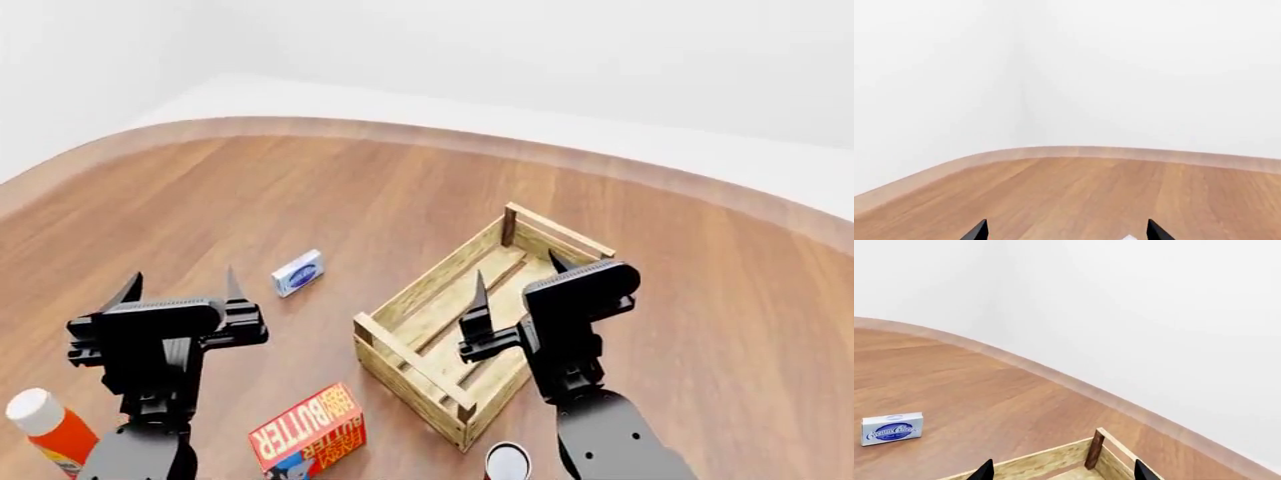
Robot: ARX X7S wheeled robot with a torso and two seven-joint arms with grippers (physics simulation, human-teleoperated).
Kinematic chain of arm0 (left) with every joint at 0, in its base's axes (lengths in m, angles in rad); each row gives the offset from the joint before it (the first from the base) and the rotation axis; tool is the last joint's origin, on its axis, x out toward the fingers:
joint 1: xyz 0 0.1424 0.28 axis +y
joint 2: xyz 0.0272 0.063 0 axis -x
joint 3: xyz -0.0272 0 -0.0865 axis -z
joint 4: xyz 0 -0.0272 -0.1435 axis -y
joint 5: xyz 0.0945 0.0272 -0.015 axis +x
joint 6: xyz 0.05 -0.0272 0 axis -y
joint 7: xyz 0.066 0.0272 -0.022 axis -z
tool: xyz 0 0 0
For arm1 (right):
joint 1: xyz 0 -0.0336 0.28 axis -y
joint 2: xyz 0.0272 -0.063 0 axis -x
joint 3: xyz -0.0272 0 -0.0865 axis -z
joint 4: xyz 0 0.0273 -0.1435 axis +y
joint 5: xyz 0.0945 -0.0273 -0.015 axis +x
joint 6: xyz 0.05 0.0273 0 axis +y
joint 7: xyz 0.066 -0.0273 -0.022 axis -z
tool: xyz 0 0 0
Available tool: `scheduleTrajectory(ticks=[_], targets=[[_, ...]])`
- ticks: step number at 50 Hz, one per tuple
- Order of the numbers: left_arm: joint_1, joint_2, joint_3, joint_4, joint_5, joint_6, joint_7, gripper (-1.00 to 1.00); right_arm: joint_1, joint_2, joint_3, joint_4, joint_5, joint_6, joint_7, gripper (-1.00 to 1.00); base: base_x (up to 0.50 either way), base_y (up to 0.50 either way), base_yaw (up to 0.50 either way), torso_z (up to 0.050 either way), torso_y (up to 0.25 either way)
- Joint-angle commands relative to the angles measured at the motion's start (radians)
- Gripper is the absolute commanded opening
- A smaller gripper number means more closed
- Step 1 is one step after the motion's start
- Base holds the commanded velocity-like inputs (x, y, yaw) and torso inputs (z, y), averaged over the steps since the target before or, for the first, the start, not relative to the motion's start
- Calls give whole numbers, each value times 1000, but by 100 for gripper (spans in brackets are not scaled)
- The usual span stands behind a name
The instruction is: Pick up the ketchup, and put it in the wooden tray.
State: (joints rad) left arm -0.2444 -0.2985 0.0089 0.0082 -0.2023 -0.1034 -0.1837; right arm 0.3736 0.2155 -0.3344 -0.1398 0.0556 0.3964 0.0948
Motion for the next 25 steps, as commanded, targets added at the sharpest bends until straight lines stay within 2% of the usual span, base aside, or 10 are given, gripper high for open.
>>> scheduleTrajectory(ticks=[1,8,14,25], targets=[[4,-19,-9,23,-18,-17,5,100,-4,6,4,-12,5,4,12,100,0,0,0,0,0],[39,-56,-40,105,-41,-69,-2,100,0,18,11,-27,6,12,16,100,0,0,0,0,0],[117,-87,-110,200,-77,-104,-28,100,-2,29,15,-42,6,13,19,100,0,0,0,0,0],[254,-125,-246,244,-123,-90,-49,100,6,31,13,-64,15,44,21,100,0,0,0,0,0]])
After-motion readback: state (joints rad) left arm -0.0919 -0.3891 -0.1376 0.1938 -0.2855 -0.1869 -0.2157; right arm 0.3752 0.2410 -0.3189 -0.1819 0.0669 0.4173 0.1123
